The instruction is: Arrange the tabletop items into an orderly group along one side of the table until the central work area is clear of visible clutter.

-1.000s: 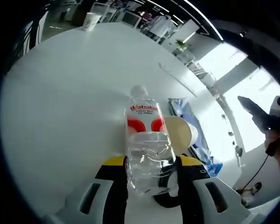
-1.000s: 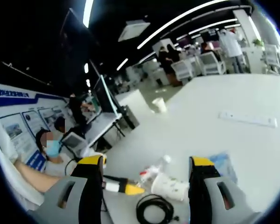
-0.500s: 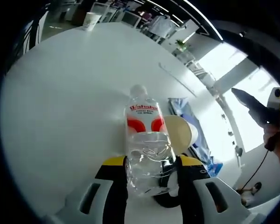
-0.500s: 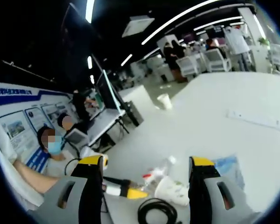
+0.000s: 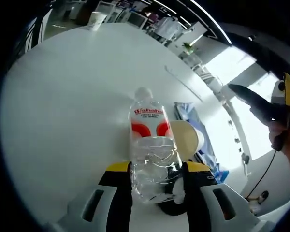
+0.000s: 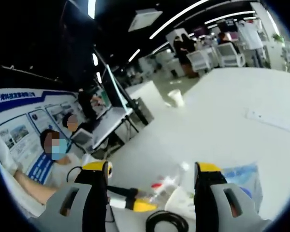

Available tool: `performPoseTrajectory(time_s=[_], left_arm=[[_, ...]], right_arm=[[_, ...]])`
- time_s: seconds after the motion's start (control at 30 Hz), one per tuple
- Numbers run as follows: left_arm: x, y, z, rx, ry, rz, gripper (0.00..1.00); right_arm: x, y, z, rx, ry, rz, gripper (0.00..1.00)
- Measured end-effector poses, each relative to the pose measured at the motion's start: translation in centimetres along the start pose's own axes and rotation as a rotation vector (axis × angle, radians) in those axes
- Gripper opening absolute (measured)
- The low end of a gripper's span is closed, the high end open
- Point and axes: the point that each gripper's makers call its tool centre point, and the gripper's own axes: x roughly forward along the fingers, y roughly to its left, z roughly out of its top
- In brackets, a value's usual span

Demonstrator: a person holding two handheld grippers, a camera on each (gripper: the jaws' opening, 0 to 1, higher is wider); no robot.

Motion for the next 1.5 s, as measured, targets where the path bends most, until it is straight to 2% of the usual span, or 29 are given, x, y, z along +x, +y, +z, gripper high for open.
performPoseTrajectory(time_s=[0.23, 0.7, 0.77, 0.83, 0.87, 1.2, 1.33, 1.5], left_arm=[[0.1, 0.0, -0.1, -0.025, -0.011, -0.013, 0.37], [0.3, 0.2, 0.0, -0.035, -0.02, -0.02, 0.37], [0.3, 0.2, -0.1, -0.037, -0.021, -0.022, 0.37], [0.3, 0.2, -0.1, -0.039, -0.022, -0.025, 0.37], [0.3, 0.2, -0.1, -0.038, -0.022, -0.025, 0.37], [0.1, 0.5, -0.2, -0.04, -0.024, -0.023, 0.37], [0.1, 0.4, -0.2, -0.037, -0.024, -0.023, 0.37], [0.2, 0.4, -0.2, -0.038, -0.023, -0.025, 0.37]], right_arm=[[1.8, 0.0, -1.1, 0.015, 0.089, 0.01, 0.69], [4.5, -0.2, -0.9, 0.08, 0.133, 0.021, 0.68], [4.8, -0.6, -1.4, 0.076, 0.167, 0.001, 0.67], [5.1, -1.5, -3.1, 0.074, 0.264, -0.034, 0.65], [5.4, -1.6, -3.5, 0.071, 0.283, -0.033, 0.65], [6.9, -1.4, -3.0, 0.112, 0.28, -0.022, 0.64], [7.5, -2.2, -3.4, 0.156, 0.3, -0.05, 0.62], [8.0, -2.5, -4.0, 0.169, 0.325, -0.057, 0.62]])
